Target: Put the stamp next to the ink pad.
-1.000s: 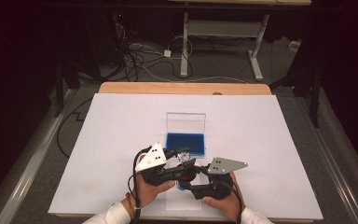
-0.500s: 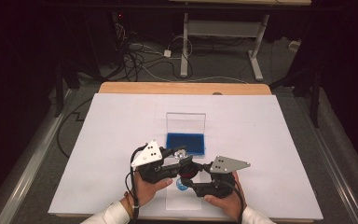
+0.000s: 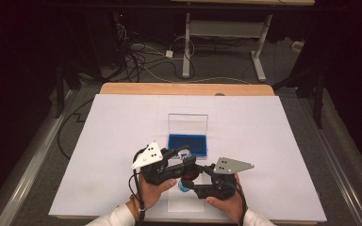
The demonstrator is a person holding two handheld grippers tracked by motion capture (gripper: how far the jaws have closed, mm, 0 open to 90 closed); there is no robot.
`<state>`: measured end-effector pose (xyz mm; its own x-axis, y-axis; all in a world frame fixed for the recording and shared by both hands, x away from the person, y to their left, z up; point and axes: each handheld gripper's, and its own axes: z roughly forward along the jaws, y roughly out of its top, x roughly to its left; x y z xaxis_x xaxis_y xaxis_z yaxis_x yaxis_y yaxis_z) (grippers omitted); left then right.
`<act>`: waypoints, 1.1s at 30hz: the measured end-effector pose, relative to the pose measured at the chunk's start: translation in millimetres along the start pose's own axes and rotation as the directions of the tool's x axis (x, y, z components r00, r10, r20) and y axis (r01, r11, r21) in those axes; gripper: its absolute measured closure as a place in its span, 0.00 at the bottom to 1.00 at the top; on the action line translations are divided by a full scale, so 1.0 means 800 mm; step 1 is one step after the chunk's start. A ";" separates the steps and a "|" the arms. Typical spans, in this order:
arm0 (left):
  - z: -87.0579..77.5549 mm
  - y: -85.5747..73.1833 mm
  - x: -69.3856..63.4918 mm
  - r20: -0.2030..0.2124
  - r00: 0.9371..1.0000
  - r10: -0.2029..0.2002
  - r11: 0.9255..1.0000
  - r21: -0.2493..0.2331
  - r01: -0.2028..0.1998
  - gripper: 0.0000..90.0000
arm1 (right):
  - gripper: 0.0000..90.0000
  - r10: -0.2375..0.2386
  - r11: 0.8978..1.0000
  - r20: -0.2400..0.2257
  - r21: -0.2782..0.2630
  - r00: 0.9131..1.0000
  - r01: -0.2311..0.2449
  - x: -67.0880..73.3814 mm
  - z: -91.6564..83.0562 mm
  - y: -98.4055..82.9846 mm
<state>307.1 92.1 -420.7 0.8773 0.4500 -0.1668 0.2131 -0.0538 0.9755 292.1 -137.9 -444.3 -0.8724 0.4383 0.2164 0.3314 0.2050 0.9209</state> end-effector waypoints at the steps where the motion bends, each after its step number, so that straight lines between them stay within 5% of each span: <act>1: 0.000 0.001 -0.001 -0.001 1.000 0.013 1.000 -0.006 -0.013 0.61 | 0.43 -0.005 1.000 0.001 -0.004 1.000 0.005 0.001 -0.001 0.000; 9: -0.004 -0.002 -0.006 0.002 1.000 0.026 0.997 -0.078 -0.026 0.61 | 0.43 0.003 1.000 -0.012 -0.026 1.000 -0.003 0.002 -0.003 0.002; 15: 0.000 -0.003 -0.006 0.004 0.999 0.033 0.997 -0.073 -0.033 0.61 | 0.43 0.002 0.999 -0.009 -0.037 1.000 -0.003 0.001 -0.006 0.003; 22: -0.001 -0.006 0.001 0.036 0.999 -0.018 0.999 -0.047 0.020 0.61 | 0.43 -0.006 1.000 0.016 -0.028 1.000 0.006 0.002 -0.007 0.001; 33: -0.001 -0.010 0.003 0.073 0.997 -0.027 1.000 -0.011 0.028 0.61 | 0.43 -0.058 0.997 0.064 0.046 0.996 0.055 0.007 -0.007 0.004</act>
<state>307.4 94.4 -428.6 0.9004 0.3848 -0.2030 0.2326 -0.0314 0.9721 286.5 -139.6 -438.4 -0.8653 0.4811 0.1411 0.2990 0.2694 0.9154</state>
